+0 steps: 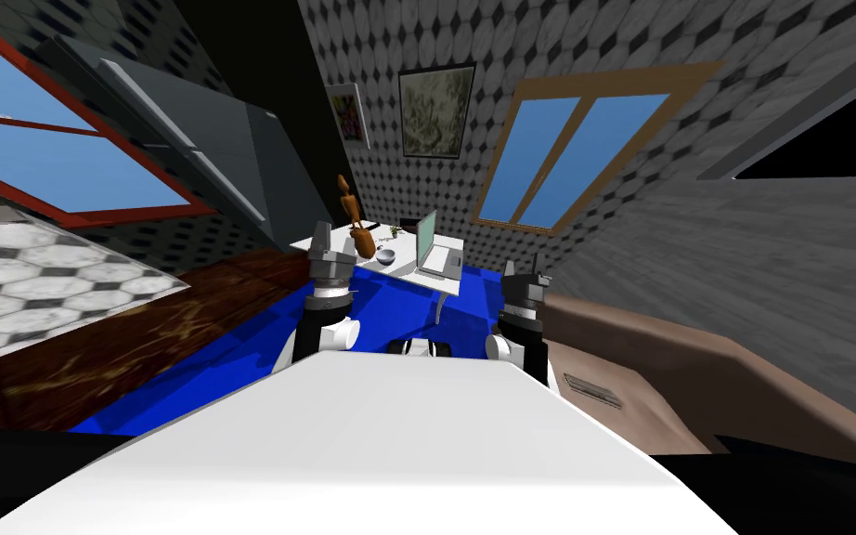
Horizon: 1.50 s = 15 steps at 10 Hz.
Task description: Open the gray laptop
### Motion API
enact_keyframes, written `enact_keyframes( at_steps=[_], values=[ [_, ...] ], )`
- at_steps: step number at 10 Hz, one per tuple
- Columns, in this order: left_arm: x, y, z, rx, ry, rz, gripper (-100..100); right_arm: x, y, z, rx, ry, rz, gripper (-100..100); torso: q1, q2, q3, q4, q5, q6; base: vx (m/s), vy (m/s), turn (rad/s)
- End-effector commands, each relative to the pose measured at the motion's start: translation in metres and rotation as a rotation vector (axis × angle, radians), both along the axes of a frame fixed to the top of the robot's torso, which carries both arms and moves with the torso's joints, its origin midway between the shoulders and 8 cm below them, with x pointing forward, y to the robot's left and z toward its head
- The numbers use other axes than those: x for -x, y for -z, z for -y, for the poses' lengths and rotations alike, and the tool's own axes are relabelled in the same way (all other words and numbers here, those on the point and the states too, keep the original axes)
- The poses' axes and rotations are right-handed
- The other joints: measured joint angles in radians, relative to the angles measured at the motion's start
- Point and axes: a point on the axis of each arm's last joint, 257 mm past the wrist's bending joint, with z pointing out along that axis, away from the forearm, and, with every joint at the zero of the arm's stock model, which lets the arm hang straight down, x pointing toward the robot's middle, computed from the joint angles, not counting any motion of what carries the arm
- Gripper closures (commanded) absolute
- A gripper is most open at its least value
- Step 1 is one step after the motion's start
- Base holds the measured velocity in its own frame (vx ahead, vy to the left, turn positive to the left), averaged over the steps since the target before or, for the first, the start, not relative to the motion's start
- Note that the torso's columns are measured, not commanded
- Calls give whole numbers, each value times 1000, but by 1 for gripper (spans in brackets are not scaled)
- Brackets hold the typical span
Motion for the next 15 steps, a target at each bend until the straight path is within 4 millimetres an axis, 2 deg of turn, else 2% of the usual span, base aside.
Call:
enact_keyframes(
  at_steps=[1,3,7,11,15],
  values=[
    [0,0,0,0,0,0,0,-2,3,-4,49,-11,-20,-100,0,74,-148,74,0,0,20,22,4],
    [0,0,0,0,0,-1,0,-6,11,-7,123,-16,-59,-100,2,116,-236,116,1,0,24,62,5],
    [0,0,0,0,0,-1,0,-16,35,-4,304,10,-166,-100,2,120,-242,121,1,0,58,122,9],
    [0,0,0,0,0,-1,0,-24,66,14,484,83,-289,-100,1,119,-242,120,0,0,82,151,12],
    [0,0,0,0,0,-1,0,-28,96,41,670,174,-415,-100,1,121,-241,121,0,0,98,183,13]
  ],
)
